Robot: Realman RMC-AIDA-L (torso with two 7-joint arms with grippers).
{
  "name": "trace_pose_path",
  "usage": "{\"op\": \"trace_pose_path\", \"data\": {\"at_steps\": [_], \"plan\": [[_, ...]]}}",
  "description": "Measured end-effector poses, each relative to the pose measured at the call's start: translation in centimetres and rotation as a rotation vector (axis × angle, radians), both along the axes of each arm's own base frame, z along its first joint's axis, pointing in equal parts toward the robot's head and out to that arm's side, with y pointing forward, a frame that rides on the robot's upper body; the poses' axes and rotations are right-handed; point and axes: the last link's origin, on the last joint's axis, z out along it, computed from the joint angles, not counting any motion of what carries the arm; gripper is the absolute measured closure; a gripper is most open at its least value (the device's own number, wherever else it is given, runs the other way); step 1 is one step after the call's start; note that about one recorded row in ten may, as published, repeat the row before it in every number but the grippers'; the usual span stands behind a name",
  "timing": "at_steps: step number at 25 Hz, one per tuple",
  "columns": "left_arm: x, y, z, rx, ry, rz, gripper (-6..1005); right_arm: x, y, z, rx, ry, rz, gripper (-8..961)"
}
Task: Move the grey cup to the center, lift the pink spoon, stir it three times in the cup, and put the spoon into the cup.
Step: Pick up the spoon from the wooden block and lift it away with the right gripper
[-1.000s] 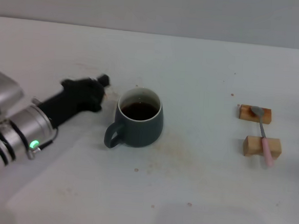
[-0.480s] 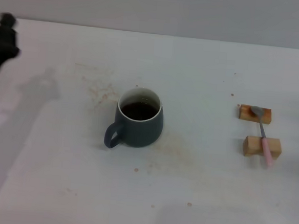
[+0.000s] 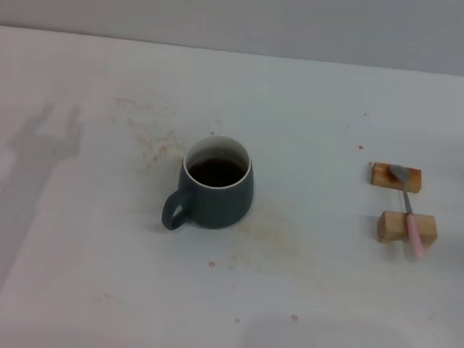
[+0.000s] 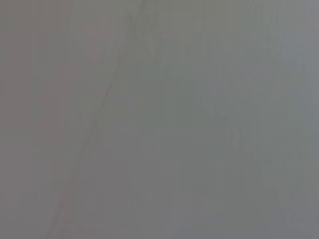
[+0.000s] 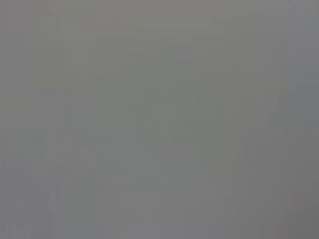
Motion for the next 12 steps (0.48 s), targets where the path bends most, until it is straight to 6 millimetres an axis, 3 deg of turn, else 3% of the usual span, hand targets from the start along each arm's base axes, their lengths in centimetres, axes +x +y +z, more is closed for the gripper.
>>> {"op": "trace_pose_path", "data": {"at_steps": [5,12], "plan": [[-0.04,-0.11,0.06,0.015,0.03,0.005,454,-0.27,0.41,0.25,0.015,0.006,0.006,439],[-0.38,-0.3,0.17,0.022,0.042,0.018,330,-0.74,-0.1,-0.07,0.024,-0.008,0.034,437]]}}
